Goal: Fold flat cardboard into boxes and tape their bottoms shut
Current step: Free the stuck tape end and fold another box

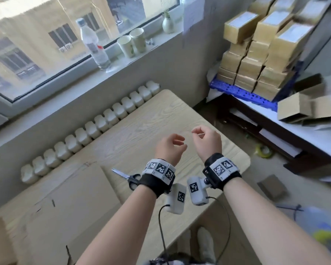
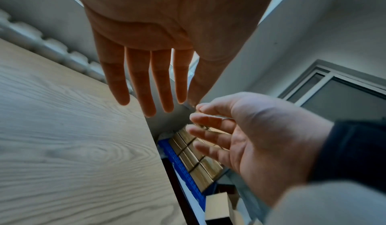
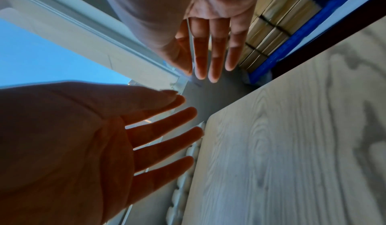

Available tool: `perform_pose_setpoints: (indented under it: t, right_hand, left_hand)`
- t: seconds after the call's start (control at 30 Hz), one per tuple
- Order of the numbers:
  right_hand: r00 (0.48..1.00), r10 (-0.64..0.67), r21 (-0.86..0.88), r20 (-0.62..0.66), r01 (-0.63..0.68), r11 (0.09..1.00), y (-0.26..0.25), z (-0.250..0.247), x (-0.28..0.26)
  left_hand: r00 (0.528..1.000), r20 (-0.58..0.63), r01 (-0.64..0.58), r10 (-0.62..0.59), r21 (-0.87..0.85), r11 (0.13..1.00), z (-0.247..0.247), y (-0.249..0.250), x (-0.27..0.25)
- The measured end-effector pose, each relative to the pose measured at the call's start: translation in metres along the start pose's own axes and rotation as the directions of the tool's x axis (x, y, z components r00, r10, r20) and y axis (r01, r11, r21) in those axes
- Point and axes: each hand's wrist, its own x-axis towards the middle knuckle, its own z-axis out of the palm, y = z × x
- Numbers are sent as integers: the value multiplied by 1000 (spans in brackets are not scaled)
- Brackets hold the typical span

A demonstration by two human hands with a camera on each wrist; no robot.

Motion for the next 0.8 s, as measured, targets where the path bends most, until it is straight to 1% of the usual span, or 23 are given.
perform_pose_setpoints:
  t: [0.13, 0.23, 0.3, 0.43, 0.53, 0.63, 0.73, 0.8]
  right_hand:
    - [992, 79, -11, -96, -81, 997, 31, -27, 9]
    - [982, 119, -28, -147, -125, 992, 46, -44, 17]
    - [977, 134, -29, -168, -141, 990, 53, -53, 28]
    - [973, 129, -66, -190, -144, 987, 63, -65, 54]
    - [976, 140, -88, -169, -157, 984, 72, -71, 81]
    - [988, 112, -149, -105, -127, 981, 85, -77, 114]
    - [994, 106, -192, -20, -108, 975, 108, -84, 155]
    - [993, 112, -184, 32, -105, 977, 129, -87, 186]
  left_hand:
    - [992, 113, -66, 62, 36, 997, 35, 16, 21]
    - [972, 206, -127, 114, 51, 991, 56, 33, 34]
    - [959, 254, -150, 129, 65, 987, 69, 43, 45]
    - [948, 284, -171, 144, 71, 983, 91, 54, 67]
    - [946, 298, -162, 127, 97, 982, 107, 62, 86]
    - [952, 280, -168, 123, 143, 975, 123, 73, 110]
    - [959, 277, -105, 64, 136, 985, 146, 86, 135]
    - [964, 265, -45, 12, 120, 992, 166, 96, 151]
